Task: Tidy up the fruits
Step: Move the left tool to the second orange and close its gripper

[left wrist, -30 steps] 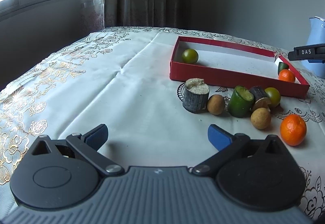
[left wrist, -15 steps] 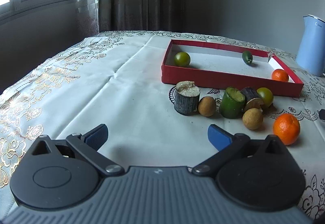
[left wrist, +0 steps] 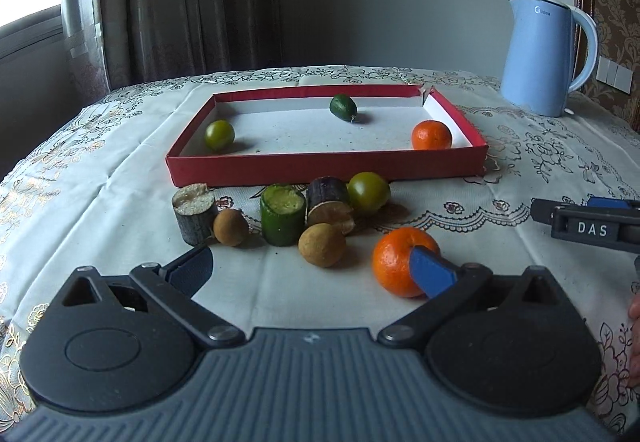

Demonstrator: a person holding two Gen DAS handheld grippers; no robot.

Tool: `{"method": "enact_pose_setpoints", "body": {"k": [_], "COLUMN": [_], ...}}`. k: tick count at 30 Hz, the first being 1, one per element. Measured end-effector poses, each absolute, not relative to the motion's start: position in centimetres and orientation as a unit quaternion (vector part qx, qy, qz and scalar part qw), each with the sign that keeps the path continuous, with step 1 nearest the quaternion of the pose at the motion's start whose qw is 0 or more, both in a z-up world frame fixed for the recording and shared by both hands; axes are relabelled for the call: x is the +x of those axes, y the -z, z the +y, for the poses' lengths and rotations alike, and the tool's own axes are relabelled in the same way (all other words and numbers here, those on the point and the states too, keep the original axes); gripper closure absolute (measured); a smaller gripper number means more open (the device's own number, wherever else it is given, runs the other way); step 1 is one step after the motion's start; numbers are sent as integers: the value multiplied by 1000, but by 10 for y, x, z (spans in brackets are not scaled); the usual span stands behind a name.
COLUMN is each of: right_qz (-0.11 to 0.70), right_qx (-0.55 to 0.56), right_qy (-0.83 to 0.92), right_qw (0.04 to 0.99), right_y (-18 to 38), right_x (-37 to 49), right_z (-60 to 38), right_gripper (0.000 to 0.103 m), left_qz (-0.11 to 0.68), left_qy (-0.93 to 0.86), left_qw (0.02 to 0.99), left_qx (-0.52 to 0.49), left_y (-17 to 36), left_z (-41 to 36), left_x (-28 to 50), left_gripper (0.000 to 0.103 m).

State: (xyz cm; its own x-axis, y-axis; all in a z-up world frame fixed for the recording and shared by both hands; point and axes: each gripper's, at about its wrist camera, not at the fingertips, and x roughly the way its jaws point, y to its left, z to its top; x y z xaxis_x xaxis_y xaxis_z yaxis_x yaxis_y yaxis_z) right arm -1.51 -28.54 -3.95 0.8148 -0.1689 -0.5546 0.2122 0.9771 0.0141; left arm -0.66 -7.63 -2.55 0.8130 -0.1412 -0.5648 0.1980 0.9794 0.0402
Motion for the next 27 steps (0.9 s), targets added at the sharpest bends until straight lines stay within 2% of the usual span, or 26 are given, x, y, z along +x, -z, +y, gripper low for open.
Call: {"method": "enact_pose_setpoints", "body": {"k": [27], "right_qz": [269], "right_qx": [54], "right_qy": [109], "right_qw": [956], "right_y": [37], "right_x": [-22], "right_z": [-290], "right_gripper": [20], "left_qz": [292], "left_qy": [89], "left_qw": [950], "left_qx": [65], "left_y": [26], "left_z": [-116], "left_x": [-5], "left_gripper": [0]}}
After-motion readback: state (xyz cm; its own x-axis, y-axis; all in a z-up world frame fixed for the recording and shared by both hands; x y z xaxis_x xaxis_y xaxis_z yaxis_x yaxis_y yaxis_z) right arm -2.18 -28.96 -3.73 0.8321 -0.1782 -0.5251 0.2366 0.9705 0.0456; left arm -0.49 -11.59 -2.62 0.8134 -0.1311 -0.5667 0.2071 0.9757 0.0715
